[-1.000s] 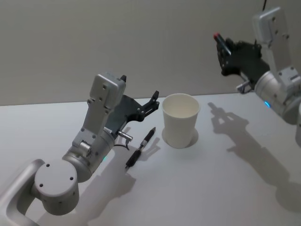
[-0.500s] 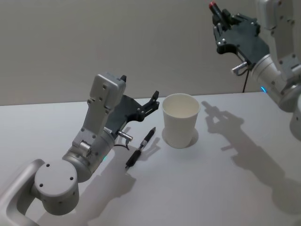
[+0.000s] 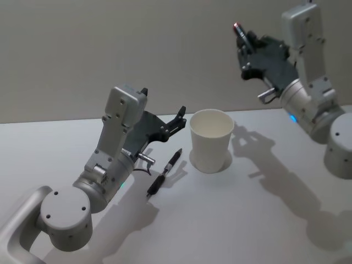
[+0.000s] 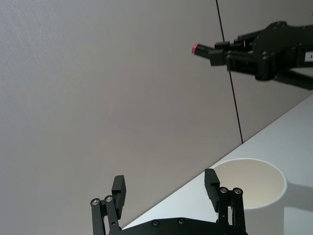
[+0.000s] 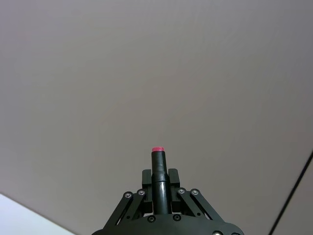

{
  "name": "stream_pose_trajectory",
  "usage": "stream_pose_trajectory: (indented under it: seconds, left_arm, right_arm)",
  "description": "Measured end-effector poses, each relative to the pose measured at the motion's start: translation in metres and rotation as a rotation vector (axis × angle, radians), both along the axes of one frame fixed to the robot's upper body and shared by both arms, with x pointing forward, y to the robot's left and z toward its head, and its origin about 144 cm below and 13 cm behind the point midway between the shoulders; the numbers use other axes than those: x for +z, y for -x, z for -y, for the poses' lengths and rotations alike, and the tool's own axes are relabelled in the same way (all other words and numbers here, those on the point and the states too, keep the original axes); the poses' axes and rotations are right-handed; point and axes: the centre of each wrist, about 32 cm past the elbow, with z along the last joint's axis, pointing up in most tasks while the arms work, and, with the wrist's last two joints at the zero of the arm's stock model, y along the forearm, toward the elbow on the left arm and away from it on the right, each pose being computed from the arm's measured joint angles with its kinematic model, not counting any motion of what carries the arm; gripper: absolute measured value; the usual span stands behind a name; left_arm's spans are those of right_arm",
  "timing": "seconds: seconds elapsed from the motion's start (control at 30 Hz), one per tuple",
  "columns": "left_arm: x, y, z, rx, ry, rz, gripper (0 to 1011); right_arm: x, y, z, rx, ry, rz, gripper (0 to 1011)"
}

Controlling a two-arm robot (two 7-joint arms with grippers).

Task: Place the pen into the pen holder.

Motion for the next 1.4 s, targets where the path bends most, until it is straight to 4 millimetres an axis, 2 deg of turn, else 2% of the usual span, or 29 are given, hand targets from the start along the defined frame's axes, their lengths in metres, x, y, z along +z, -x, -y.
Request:
stream_pose_trajectory:
  seconds: [0.23, 0.63, 1.03, 1.4]
  left_arm:
    - [0.000, 0.000, 0.000, 0.000, 0.000, 0.000, 1001]
    - [0.000, 0.000, 0.000, 0.000, 0.000, 0.000, 1001]
    - [0.000, 0.000, 0.000, 0.000, 0.000, 0.000, 1001]
    - [0.000, 0.000, 0.000, 0.000, 0.000, 0.000, 1001]
  right_arm:
    - [-0.009, 0.000, -0.020, 0.035, -0.035, -0.047, 185]
    - [-0.012, -0.005, -0.045, 0.076, -0.078, -0.018, 185]
    - [-0.025, -0.003, -0.053, 0.066, -0.023, 0.046, 185]
    - [-0.039, 0.007, -0.054, 0.042, -0.015, 0.137, 185]
